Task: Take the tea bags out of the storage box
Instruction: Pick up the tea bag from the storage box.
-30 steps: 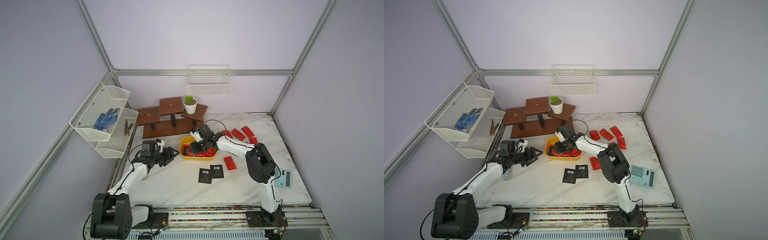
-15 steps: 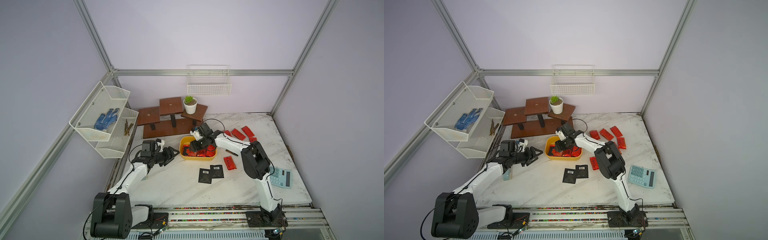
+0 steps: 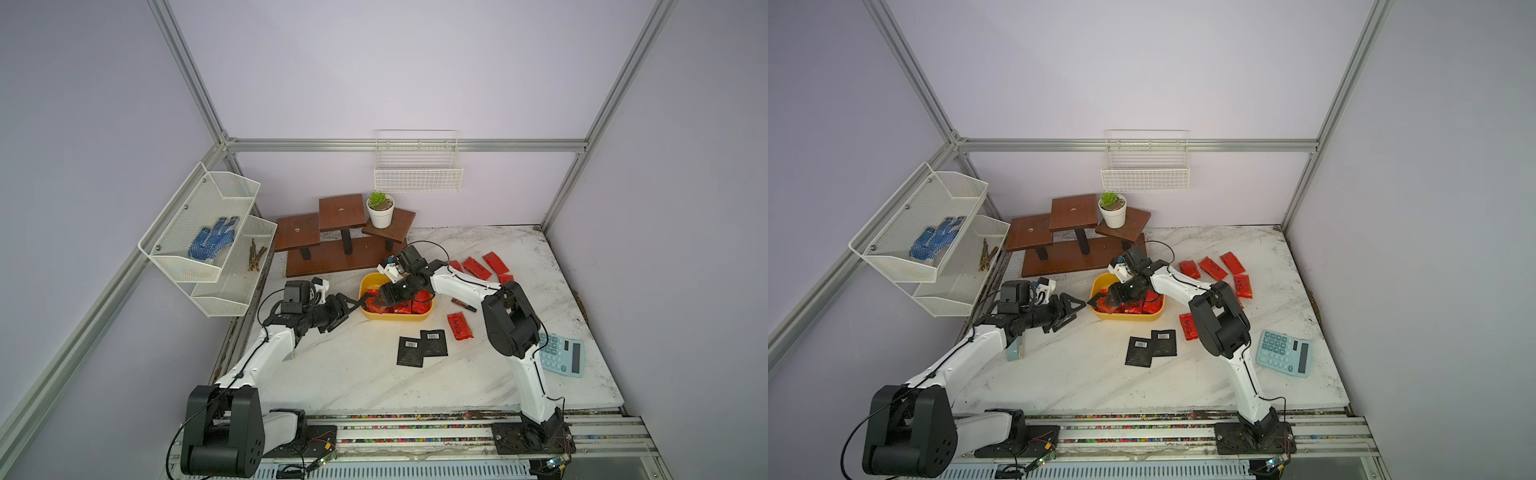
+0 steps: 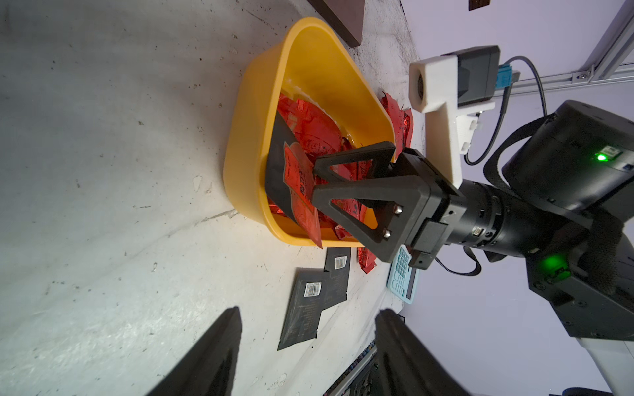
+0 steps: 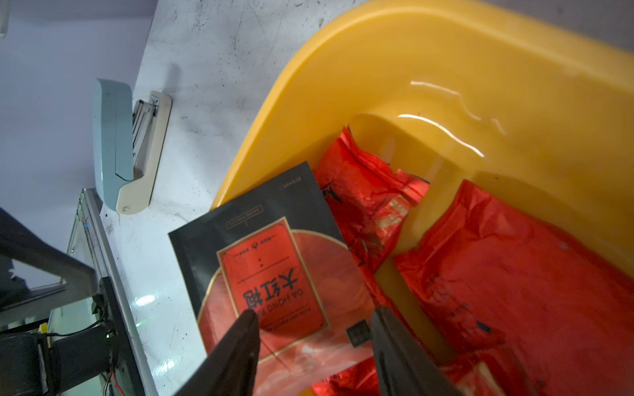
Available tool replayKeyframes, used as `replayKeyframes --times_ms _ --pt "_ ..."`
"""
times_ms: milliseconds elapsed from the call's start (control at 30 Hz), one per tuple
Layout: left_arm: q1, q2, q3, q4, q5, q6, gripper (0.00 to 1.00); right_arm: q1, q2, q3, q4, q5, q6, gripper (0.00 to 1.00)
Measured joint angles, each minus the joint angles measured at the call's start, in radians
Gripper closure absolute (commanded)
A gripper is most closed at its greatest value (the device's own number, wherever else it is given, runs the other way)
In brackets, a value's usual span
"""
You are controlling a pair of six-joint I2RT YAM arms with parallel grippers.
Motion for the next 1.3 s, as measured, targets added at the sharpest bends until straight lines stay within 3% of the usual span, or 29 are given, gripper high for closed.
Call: replayKeyframes --times_ms 467,667,1300 --pt "0.0 -0.013 0.0 -0.001 0.0 0.0 0.34 0.002 0.0 0.0 -0.008 -0.042 -0.014 0.4" --pt "0.0 -0.002 0.0 0.0 0.0 0.0 0.44 0.004 0.0 0.0 -0.009 -0.037 -0.014 0.42" --pt "-0.002 0.227 0.102 0.027 -0.008 0.01 0.55 0.007 0.0 0.0 -0.011 -0.032 -0.017 0.46"
